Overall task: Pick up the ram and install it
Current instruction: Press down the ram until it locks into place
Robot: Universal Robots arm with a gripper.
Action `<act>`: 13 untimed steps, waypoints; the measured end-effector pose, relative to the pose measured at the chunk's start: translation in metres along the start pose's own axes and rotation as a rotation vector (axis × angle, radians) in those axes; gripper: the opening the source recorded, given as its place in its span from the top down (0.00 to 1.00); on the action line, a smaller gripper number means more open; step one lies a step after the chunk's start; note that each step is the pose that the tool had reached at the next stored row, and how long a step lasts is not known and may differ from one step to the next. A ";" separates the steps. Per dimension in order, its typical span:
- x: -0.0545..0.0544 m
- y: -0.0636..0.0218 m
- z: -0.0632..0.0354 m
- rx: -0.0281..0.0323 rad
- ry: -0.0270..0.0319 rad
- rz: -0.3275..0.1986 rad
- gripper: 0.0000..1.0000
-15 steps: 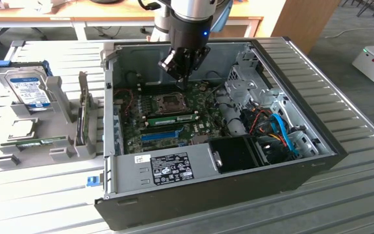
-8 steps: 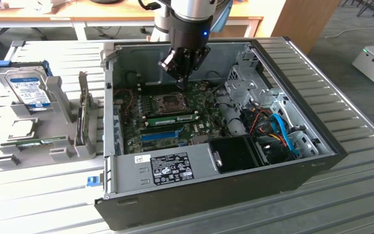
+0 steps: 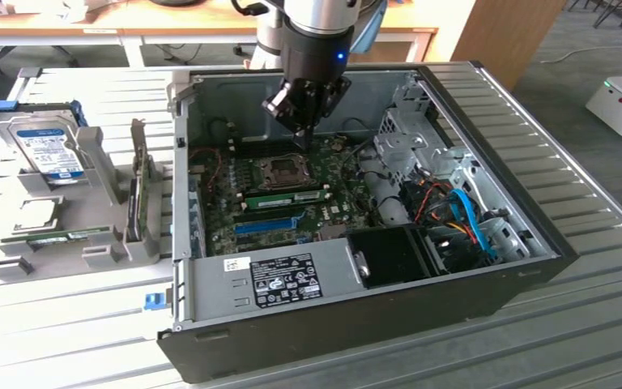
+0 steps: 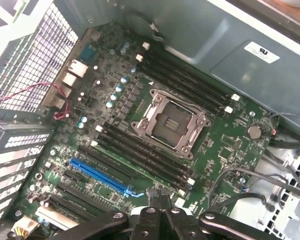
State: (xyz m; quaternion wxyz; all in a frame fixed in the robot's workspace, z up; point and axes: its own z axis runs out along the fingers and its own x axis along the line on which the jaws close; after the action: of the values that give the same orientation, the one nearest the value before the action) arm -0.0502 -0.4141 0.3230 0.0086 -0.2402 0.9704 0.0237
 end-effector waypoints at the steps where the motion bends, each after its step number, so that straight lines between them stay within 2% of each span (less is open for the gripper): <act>1: 0.000 0.0000 0.0000 0.0002 -0.0003 0.007 0.89; 13: 0.000 0.0000 0.0001 0.0031 -0.0044 0.107 0.89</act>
State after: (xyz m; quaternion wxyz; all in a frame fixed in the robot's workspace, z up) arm -0.0503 -0.4141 0.3228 0.0098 -0.1879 0.9819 0.0232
